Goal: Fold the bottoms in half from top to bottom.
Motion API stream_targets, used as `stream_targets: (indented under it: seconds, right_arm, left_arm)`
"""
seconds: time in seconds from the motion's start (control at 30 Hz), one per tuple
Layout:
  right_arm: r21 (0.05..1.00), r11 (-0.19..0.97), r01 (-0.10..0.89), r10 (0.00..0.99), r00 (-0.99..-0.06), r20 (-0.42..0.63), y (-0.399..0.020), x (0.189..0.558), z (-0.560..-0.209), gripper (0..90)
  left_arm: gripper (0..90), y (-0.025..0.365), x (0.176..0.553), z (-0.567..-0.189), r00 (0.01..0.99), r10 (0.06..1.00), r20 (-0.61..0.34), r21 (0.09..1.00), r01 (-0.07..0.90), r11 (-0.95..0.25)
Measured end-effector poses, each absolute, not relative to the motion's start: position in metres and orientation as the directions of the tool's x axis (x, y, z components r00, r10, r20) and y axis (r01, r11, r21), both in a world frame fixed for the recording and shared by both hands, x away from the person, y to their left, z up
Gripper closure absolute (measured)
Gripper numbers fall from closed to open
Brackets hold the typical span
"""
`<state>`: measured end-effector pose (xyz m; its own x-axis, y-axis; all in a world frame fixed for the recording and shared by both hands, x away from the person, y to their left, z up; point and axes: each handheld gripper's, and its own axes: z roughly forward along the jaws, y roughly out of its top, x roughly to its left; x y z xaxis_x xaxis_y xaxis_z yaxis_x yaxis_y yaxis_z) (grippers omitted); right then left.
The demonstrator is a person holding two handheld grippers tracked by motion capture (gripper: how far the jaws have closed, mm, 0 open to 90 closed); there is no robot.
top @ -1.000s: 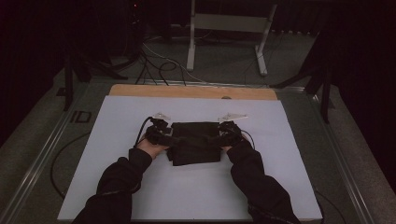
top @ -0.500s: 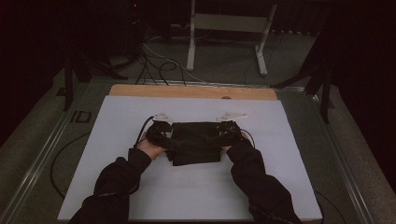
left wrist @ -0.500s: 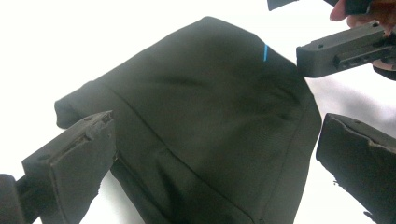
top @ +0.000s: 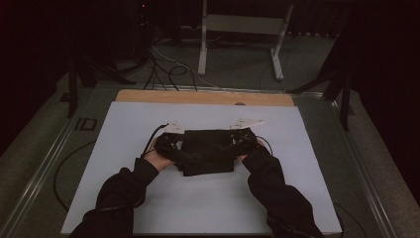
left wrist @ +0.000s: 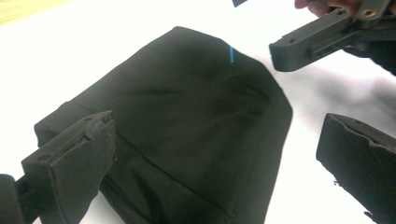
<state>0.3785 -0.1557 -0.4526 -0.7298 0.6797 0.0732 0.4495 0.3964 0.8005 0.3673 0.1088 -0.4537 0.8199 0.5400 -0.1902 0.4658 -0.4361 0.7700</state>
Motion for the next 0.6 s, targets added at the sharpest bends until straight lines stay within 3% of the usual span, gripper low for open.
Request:
stream_targets:
  seconds: [0.6]
  right_arm:
    - [0.813, 0.444, 0.376, 0.598, -0.8, 0.043, -0.16, 0.368, -0.445, 9.6]
  left_arm:
    - [0.0, 0.123, 0.345, -0.447, 0.859, 0.485, -0.164, 0.784, 0.412, -0.465]
